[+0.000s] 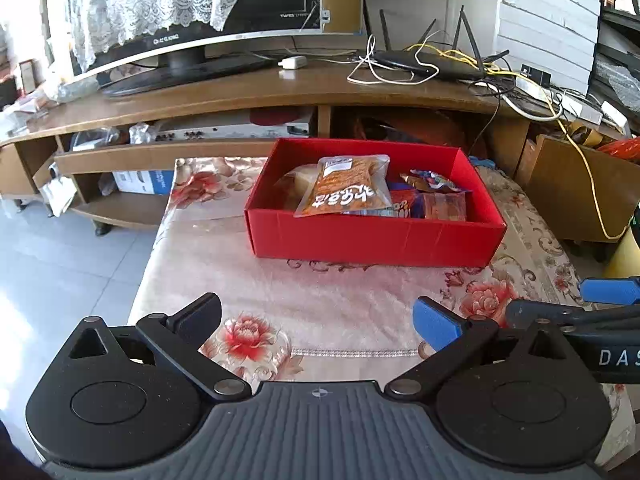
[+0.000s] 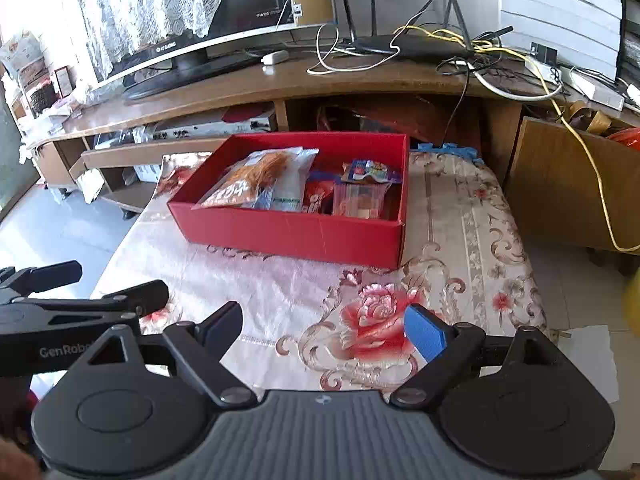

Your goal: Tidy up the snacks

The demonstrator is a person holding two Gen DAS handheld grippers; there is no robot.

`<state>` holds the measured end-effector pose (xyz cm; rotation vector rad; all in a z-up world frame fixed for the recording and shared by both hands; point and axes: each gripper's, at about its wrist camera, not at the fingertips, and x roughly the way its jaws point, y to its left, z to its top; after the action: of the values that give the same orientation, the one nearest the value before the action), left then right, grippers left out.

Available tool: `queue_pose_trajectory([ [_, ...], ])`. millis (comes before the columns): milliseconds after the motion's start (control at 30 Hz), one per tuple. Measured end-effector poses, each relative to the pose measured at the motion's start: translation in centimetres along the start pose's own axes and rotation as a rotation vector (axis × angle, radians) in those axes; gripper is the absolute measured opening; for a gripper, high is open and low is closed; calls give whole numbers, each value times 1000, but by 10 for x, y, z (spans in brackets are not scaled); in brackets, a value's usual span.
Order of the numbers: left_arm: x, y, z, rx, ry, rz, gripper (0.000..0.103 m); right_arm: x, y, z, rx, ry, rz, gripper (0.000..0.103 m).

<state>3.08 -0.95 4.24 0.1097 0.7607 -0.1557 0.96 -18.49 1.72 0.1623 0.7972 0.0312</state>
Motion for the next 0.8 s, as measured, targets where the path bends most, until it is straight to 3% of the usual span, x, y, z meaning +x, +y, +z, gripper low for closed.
queue_pose_trajectory([
  [800,-1,-3,-14,5,19,13,103,-1,6,-13,-23,33,-38,84],
])
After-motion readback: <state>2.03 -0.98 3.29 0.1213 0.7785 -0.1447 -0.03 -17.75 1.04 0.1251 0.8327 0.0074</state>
